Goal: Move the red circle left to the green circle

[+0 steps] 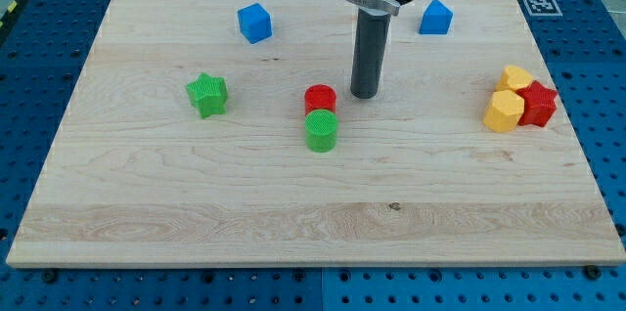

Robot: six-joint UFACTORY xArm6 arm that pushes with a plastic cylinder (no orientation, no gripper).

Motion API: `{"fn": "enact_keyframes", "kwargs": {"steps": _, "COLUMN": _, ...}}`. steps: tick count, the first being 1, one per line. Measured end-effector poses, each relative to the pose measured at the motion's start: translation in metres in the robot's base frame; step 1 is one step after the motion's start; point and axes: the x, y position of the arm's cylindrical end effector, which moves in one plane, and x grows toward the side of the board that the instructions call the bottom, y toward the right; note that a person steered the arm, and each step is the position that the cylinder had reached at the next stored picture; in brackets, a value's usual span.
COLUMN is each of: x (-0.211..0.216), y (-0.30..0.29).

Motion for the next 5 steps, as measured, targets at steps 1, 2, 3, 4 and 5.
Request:
{"fn": "enact_keyframes", "kwargs": {"steps": 1, "x": 0.0, "y": -0.013}}
{"fn": "enact_keyframes", "kwargs": {"steps": 2, "x": 0.0, "y": -0.024}}
{"fn": "enact_keyframes", "kwargs": {"steps": 3, "x": 0.0, "y": -0.036}}
{"fn": "enact_keyframes", "kwargs": {"steps": 4, "x": 0.0, "y": -0.045}}
{"fn": "enact_keyframes", "kwargs": {"steps": 5, "x": 0.0, "y": -0.054}}
